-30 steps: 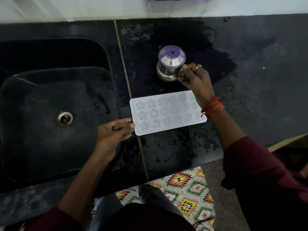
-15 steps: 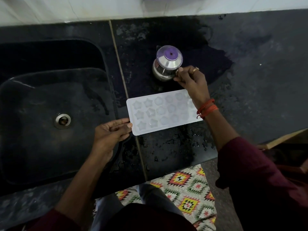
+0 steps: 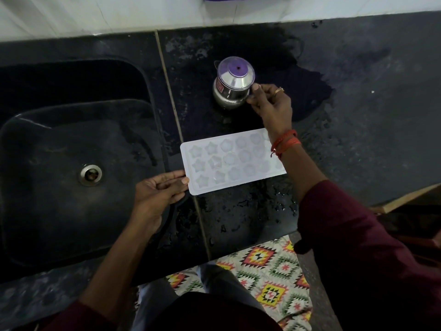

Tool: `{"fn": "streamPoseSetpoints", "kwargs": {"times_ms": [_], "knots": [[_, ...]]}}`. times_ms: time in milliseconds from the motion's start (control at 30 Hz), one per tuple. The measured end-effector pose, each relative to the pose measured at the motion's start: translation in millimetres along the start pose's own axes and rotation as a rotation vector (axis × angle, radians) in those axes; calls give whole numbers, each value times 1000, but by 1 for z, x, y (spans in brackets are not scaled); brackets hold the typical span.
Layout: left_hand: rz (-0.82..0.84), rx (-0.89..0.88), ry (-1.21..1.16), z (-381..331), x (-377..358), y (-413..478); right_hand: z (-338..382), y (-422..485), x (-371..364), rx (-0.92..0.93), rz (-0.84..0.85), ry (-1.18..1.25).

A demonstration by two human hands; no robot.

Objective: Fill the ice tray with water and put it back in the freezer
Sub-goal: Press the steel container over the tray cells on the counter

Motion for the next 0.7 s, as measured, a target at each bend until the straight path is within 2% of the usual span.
{"fn": "streamPoseSetpoints", "kwargs": {"times_ms": [467, 567, 700], "knots": [[5, 6, 0, 1, 1, 2, 4, 8, 3, -52, -22, 41], [-1, 9, 5, 0, 0, 2, 5, -7, 21, -25, -60, -67], [-1, 15, 22, -3, -1, 1, 0, -30, 52, -72, -129, -337]]}}
Point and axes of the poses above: each hand's wrist, its own y-axis towards the middle knuckle, its own x-axis out of the back of the hand, z = x × y, the point moved 7 cm from there along y, towards the middle knuckle, and after that the axes turned 15 degrees about z, right-handed, at the moved point
